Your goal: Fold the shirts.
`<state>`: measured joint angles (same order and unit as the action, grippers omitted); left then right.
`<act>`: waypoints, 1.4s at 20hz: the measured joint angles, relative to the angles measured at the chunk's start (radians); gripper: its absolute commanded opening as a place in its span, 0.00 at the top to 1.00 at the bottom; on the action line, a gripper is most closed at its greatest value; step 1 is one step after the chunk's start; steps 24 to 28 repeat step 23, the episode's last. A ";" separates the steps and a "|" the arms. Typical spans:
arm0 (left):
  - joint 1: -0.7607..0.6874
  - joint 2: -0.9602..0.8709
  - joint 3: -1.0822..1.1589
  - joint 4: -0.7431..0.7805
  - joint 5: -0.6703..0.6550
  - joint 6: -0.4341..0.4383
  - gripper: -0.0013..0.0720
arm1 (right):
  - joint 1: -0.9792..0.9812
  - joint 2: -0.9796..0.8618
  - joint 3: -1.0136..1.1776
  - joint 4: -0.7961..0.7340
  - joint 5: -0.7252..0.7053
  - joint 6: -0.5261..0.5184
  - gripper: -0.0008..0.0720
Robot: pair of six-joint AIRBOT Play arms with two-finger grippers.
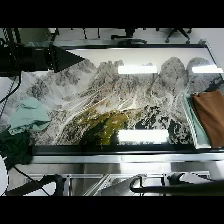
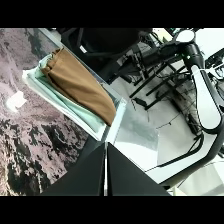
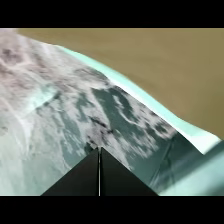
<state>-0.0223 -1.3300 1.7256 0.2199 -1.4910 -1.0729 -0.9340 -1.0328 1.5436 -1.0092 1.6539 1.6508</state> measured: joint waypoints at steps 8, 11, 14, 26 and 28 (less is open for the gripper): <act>-0.124 0.140 -0.243 0.280 0.081 -0.037 0.97 | 0.752 0.171 -0.276 -0.039 -0.348 -0.130 0.96; -0.174 0.222 -0.428 0.343 0.131 -0.044 0.97 | 1.006 0.252 -0.443 -0.071 -0.460 -0.142 0.96; -0.202 0.285 -0.568 0.368 0.170 -0.044 0.96 | 1.167 0.286 -0.547 -0.084 -0.533 -0.146 0.96; -0.214 0.365 -0.708 0.386 0.212 -0.048 0.96 | 1.290 0.261 -0.617 -0.089 -0.542 -0.149 0.96; -0.214 0.365 -0.708 0.386 0.212 -0.048 0.96 | 1.290 0.261 -0.617 -0.089 -0.542 -0.149 0.96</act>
